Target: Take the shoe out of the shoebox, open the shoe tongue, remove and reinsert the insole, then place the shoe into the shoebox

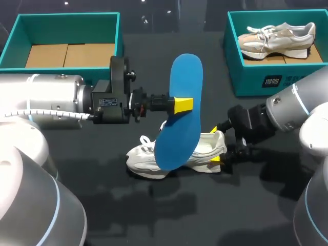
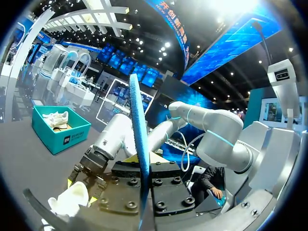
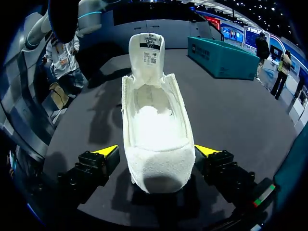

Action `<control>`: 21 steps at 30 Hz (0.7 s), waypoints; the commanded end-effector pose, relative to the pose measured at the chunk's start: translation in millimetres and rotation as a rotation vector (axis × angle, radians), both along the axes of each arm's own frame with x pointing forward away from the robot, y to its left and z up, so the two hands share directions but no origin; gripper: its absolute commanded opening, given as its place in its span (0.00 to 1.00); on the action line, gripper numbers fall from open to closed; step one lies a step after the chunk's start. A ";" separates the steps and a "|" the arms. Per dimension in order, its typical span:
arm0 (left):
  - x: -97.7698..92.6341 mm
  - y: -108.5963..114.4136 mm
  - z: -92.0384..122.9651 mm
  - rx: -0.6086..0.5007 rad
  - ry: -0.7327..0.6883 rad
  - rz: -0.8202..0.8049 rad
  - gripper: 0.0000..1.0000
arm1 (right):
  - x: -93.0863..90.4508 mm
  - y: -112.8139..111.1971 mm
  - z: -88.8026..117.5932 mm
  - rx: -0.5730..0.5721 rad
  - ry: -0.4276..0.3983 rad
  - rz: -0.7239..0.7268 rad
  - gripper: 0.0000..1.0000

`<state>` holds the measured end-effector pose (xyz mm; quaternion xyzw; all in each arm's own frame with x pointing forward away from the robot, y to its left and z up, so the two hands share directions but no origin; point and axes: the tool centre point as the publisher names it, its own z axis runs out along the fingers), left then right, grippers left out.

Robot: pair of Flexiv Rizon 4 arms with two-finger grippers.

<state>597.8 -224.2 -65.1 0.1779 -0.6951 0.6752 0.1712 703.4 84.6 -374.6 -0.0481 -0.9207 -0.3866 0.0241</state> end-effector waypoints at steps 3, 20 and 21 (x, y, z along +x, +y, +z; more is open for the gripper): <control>-0.8 -1.4 -1.2 -0.002 0.000 0.002 0.00 | -2.7 1.8 14.5 -0.411 0.067 0.006 1.00; -0.8 -1.4 -1.2 -0.002 0.000 0.002 0.00 | 1.7 12.4 26.0 -0.579 0.049 0.027 1.00; -0.8 -1.4 -1.2 -0.002 0.000 0.002 0.00 | 2.1 13.3 27.2 -0.595 0.045 0.029 1.00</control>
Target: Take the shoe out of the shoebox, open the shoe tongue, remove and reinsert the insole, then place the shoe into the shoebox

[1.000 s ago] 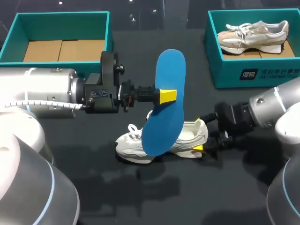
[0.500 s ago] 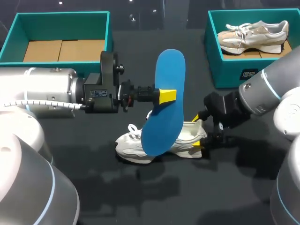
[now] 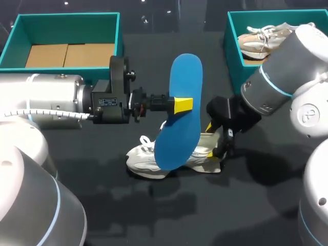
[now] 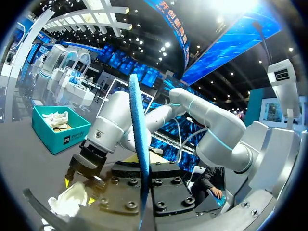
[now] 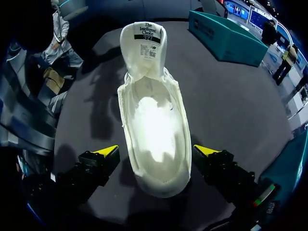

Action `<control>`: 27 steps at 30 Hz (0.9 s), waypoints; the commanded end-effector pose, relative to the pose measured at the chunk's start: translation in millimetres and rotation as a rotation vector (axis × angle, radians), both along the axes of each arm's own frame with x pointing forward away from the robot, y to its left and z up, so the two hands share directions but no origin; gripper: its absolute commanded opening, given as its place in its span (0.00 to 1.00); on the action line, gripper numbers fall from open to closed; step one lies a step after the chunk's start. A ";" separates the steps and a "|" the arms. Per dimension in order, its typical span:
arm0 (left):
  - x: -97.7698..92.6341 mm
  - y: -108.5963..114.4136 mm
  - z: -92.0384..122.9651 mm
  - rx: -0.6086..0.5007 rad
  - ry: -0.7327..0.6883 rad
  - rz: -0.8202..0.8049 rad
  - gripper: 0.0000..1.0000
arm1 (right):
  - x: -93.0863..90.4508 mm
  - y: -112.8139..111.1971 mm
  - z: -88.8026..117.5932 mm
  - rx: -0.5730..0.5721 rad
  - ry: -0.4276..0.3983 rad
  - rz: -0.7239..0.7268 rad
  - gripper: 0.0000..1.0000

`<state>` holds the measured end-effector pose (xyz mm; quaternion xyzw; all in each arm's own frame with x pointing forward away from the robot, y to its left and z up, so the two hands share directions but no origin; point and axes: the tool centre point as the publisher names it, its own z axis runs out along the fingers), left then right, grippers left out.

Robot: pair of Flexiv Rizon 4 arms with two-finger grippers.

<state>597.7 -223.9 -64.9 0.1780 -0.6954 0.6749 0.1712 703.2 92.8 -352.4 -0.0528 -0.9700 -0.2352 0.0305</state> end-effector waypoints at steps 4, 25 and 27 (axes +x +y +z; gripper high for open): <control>-0.7 -1.7 -1.4 -0.003 -0.001 0.003 0.00 | 2.4 7.0 7.8 -0.324 0.013 0.014 1.00; -0.7 -1.7 -1.4 -0.003 -0.001 0.003 0.00 | 0.3 4.4 15.3 -0.454 -0.001 0.023 1.00; -0.7 -1.7 -1.4 -0.003 -0.001 0.003 0.00 | 4.6 5.7 17.7 -0.452 -0.005 0.022 1.00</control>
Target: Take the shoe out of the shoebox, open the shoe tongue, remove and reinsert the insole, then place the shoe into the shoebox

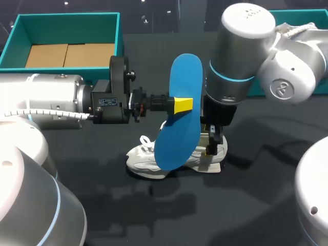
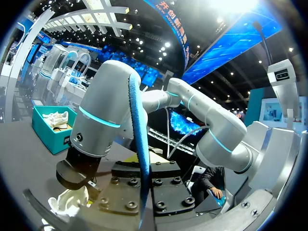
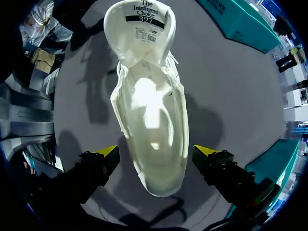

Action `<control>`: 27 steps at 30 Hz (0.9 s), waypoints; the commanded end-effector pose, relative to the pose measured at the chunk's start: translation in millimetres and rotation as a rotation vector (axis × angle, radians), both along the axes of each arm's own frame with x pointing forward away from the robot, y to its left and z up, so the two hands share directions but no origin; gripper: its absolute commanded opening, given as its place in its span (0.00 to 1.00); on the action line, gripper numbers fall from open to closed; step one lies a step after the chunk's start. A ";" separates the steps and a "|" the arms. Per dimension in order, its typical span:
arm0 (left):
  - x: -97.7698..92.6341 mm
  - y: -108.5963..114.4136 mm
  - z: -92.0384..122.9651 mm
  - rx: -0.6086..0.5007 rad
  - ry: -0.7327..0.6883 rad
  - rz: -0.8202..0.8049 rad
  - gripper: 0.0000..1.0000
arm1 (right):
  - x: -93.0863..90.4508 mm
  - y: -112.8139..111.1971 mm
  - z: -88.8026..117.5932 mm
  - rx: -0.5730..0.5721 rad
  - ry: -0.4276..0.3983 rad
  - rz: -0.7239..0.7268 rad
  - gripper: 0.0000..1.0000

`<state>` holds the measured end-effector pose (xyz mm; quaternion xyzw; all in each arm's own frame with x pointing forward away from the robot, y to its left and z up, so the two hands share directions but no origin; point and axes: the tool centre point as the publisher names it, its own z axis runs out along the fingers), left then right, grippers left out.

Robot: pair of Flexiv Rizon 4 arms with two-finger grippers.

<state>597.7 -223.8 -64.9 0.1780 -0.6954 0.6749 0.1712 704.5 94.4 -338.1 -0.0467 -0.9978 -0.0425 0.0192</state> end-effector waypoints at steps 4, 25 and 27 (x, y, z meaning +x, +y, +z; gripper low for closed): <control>-0.7 -1.8 -1.4 -0.003 -0.001 0.003 0.00 | 16.6 10.1 10.3 -0.065 -0.016 0.007 1.00; -0.7 -1.8 -1.4 -0.003 -0.001 0.003 0.00 | 48.4 35.4 -25.8 -0.060 -0.005 0.102 1.00; -0.7 -1.8 -1.4 -0.003 -0.001 0.003 0.00 | 48.4 35.0 -30.8 -0.055 -0.002 0.100 1.00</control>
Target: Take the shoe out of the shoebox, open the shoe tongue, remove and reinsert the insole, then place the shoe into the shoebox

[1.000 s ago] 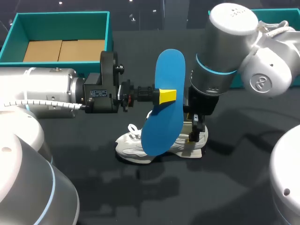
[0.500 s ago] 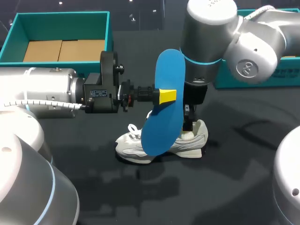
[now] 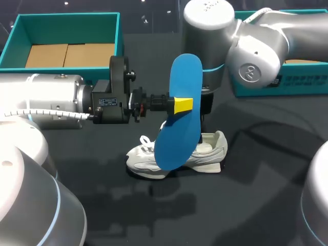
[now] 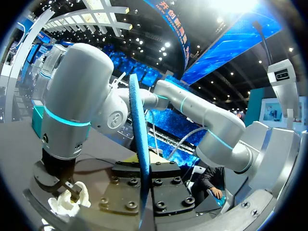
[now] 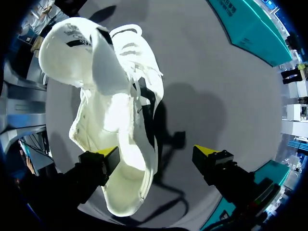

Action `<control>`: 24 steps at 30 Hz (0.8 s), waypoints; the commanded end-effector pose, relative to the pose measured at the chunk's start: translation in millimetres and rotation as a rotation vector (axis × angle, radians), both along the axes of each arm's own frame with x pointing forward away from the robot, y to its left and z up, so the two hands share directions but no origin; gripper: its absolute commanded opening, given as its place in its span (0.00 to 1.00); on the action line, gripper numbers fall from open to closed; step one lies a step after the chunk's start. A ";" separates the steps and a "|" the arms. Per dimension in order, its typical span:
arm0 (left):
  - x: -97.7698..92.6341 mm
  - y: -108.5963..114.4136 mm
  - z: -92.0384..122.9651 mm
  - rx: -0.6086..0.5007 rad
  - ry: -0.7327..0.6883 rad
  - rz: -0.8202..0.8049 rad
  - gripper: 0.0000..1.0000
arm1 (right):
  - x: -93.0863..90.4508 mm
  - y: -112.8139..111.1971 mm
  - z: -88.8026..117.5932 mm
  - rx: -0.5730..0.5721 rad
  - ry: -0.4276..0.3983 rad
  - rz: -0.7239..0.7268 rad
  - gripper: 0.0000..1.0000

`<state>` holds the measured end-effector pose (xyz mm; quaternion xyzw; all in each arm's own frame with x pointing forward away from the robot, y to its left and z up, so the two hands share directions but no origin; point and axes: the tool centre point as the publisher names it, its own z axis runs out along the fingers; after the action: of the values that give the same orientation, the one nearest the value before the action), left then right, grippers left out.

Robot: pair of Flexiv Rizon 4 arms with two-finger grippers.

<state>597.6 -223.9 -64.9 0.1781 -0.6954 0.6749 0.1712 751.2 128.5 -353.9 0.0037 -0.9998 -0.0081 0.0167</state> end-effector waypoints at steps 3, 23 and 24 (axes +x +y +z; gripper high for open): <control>-0.7 -1.7 -1.4 -0.003 -0.001 0.002 0.00 | 2.0 1.3 -21.6 0.016 0.015 -0.002 0.89; -0.7 -1.7 -1.4 -0.003 -0.001 0.002 0.00 | -1.8 11.6 -39.4 0.028 0.060 0.031 0.00; -0.7 -1.7 -1.4 -0.003 -0.001 0.002 0.00 | -2.1 11.8 -39.4 0.027 0.060 0.031 0.00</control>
<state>597.6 -223.9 -64.9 0.1781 -0.6953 0.6749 0.1712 748.7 136.8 -390.9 0.0193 -0.9984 -0.0242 0.0466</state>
